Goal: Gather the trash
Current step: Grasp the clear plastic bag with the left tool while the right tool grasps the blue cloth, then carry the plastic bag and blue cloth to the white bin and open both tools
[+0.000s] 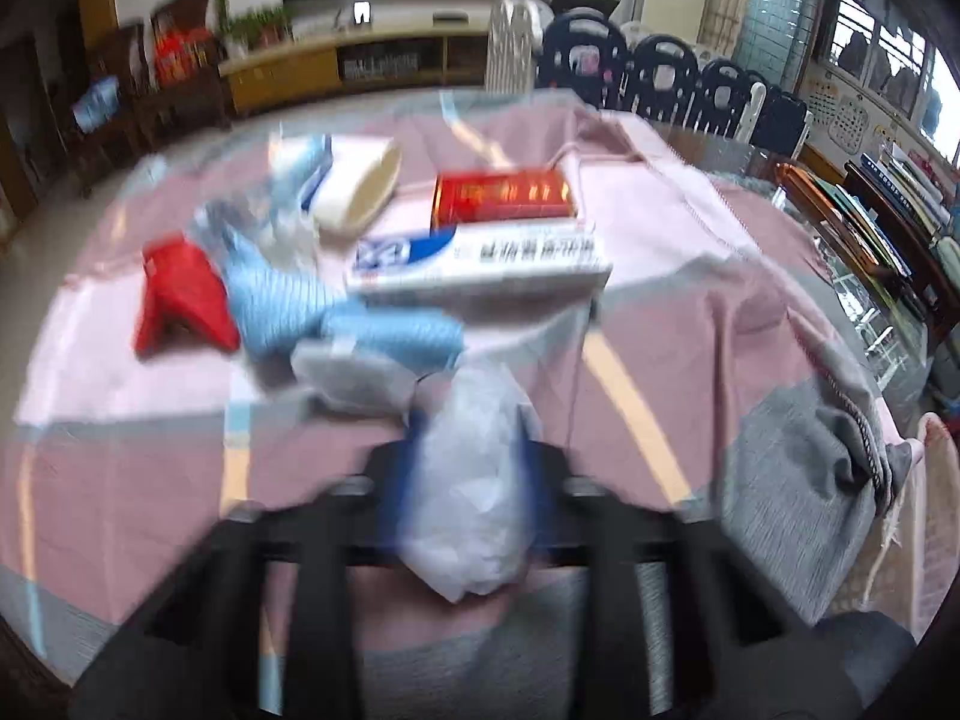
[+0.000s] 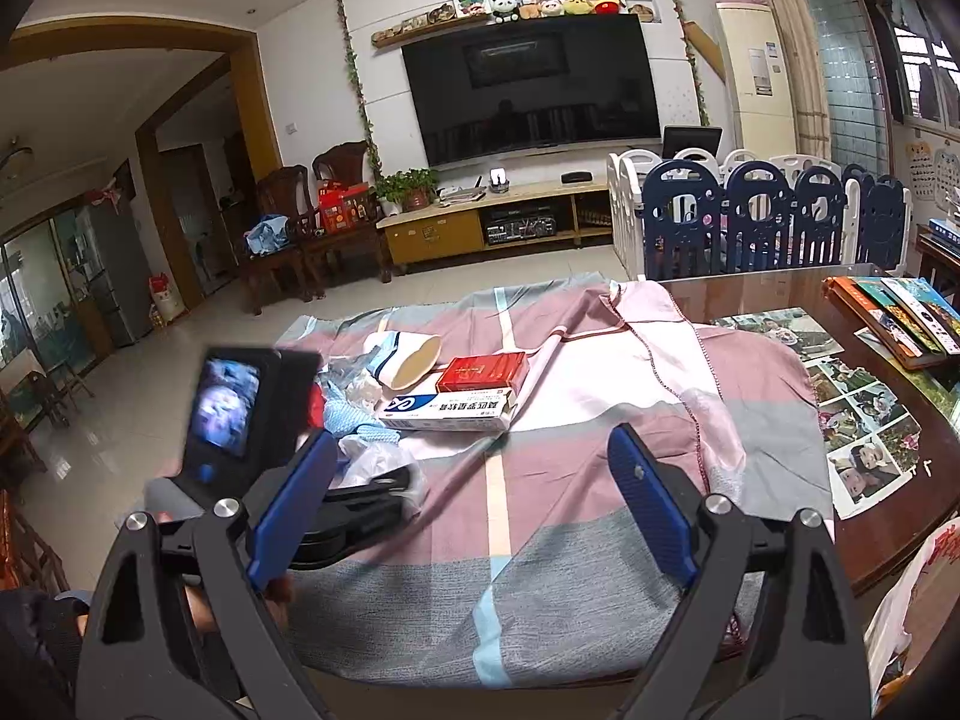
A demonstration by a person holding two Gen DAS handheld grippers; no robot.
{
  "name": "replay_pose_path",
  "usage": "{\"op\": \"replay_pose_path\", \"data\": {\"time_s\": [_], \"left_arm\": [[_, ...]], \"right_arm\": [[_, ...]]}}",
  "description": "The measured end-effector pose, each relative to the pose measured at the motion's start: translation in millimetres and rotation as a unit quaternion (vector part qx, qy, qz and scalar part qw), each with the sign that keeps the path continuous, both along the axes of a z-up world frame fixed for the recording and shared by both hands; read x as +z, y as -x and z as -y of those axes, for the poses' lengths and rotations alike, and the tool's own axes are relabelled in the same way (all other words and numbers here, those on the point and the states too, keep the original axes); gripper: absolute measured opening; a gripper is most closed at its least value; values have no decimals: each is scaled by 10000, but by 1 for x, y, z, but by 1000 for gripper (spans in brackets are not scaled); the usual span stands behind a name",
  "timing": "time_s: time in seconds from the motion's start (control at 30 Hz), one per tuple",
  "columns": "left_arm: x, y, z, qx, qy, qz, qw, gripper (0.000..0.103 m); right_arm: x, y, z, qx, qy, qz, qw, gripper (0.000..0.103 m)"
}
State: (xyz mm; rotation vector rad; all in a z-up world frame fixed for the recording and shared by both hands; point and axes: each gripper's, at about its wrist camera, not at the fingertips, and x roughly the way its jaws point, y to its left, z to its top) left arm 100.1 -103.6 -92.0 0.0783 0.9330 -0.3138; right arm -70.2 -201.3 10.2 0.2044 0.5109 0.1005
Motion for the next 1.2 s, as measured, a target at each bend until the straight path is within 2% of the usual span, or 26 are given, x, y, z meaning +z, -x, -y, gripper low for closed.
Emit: {"op": "replay_pose_path", "data": {"time_s": [0.03,0.07,0.17,0.23,0.33,0.37,0.43,0.5,0.57,0.63,0.73,0.77,0.8,0.87,0.93,1.0,1.1,1.2], "left_arm": [[5,5,-10,13,97,139,9999,15],[15,11,-19,42,129,273,9995,14],[73,39,-61,231,607,928,9936,14],[102,62,-93,451,568,1525,9856,14],[115,88,-138,842,400,2074,9738,15],[112,93,-150,967,371,2132,9715,15],[112,95,-172,1256,638,2019,9692,15],[118,97,-185,1450,717,2161,9629,16],[115,93,-192,1567,812,2027,9632,17],[110,86,-196,1598,861,1852,9658,17],[108,83,-194,1536,861,1800,9678,19],[107,82,-192,1516,835,1790,9685,19],[107,82,-190,1485,803,1782,9694,19],[106,82,-188,1453,814,1788,9697,19],[106,83,-187,1384,851,1763,9708,19],[105,83,-182,1283,819,1755,9726,19],[105,85,-172,1082,717,1801,9750,19],[102,86,-156,875,516,1829,9779,20]], "right_arm": [[0,0,-1,18,19,-9,10000,90],[-1,-1,-3,43,42,-31,10000,90],[-3,-9,-5,101,30,-188,9998,90],[-7,-25,-9,203,-151,-300,9992,90],[-14,-57,-35,466,92,-399,9981,90],[-18,-72,-52,681,263,-469,9962,90],[-31,-102,-85,1059,577,-708,9902,90],[-43,-130,-110,1244,781,-928,9848,89],[-57,-158,-137,1441,994,-1195,9773,87],[-76,-185,-159,1628,1125,-1642,9664,86],[-108,-210,-176,1695,1297,-2351,9482,47],[-113,-212,-176,1630,1317,-2432,9471,37],[-111,-209,-173,1606,1234,-2352,9506,20],[-102,-196,-165,1733,882,-2256,9546,18],[-80,-172,-154,1759,901,-1831,9630,18],[-56,-144,-131,1764,602,-1517,9707,18],[-20,-104,-88,1559,242,-1143,9808,18],[-1,-63,-47,1233,16,-731,9897,18]]}}
